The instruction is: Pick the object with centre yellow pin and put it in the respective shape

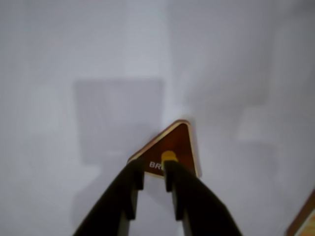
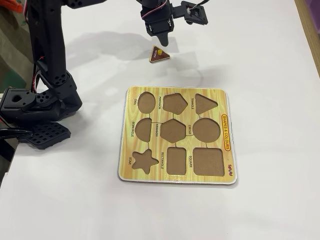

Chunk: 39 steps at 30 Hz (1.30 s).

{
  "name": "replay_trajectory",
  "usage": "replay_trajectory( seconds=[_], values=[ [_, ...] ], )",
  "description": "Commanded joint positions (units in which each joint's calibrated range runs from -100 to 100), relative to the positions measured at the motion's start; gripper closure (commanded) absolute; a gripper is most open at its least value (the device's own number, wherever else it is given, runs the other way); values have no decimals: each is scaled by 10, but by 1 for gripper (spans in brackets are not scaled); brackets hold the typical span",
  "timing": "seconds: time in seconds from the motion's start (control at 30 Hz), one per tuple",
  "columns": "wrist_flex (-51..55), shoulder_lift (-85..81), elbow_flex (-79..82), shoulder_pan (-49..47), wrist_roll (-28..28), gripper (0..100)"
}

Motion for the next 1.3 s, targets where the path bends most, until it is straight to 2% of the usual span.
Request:
replay_trajectory(
  seconds=[0.0,0.67,1.27],
  values=[
    [3,-11,-17,12,3,94],
    [1,-8,11,34,3,94],
    [-7,-8,30,-12,0,94]
  ],
)
